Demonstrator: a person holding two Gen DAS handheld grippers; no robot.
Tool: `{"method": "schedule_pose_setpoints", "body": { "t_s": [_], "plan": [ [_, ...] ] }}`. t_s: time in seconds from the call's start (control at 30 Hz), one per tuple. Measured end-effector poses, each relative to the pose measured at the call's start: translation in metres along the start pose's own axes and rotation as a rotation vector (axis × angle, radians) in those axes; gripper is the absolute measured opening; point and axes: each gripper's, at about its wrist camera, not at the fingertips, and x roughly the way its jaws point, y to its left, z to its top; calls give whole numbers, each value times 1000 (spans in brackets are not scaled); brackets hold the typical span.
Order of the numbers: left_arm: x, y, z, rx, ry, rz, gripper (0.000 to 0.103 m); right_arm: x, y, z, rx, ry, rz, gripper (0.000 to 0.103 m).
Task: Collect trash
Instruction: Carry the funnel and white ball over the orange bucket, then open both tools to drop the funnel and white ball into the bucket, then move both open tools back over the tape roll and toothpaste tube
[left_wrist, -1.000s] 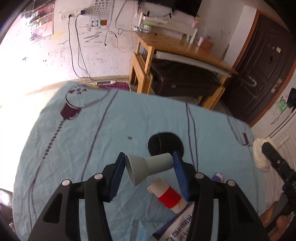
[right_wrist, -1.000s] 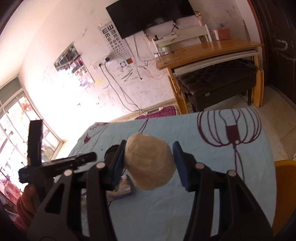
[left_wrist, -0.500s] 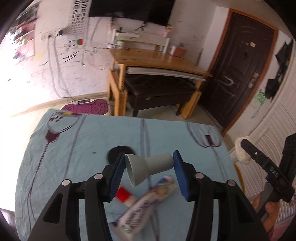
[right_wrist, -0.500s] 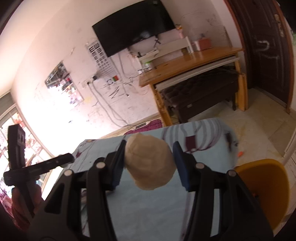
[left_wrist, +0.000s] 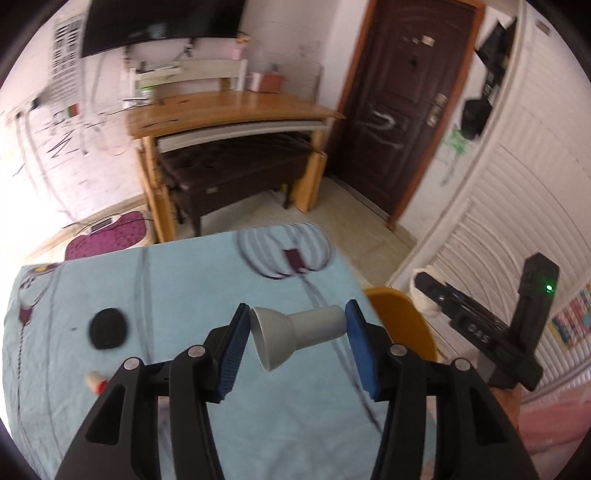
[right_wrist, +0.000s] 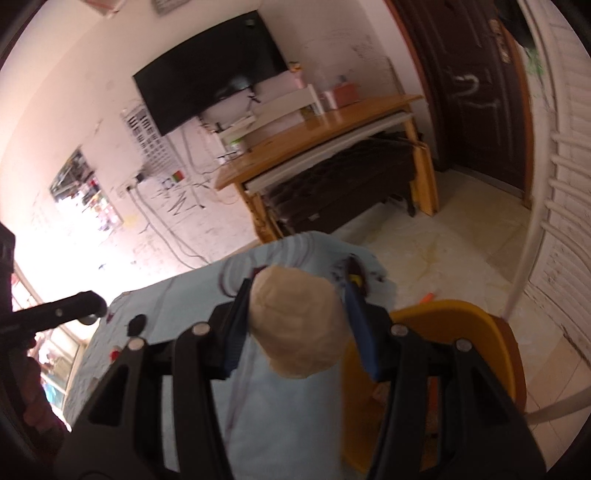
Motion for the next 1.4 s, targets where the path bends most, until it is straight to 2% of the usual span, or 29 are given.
{"method": "schedule_pose_setpoints", "body": {
  "t_s": [0.4,0.5,0.77,0.83,0.93,1.17,1.4],
  "plan": [
    [60,-88,-1,138,114,-79,48,0,-66,-19,105,18,-69,49],
    [77,-104,3,149,128,-100,48,5,-78,-28,113,41,-102,49],
    [117,-146,11,183,136,-141,51,23,-97,-51,126,131,-116,50],
    [125,-152,10,187,140,-130,63,25,-101,-52,129,136,-117,68],
    [128,-156,10,187,139,-126,73,23,-103,-54,138,128,-115,72],
    [108,-131,3,133,116,-122,75,16,-97,-51,138,113,-95,72],
    [69,-74,-16,66,78,-98,77,9,-46,-40,38,94,-50,76]
  ]
}}
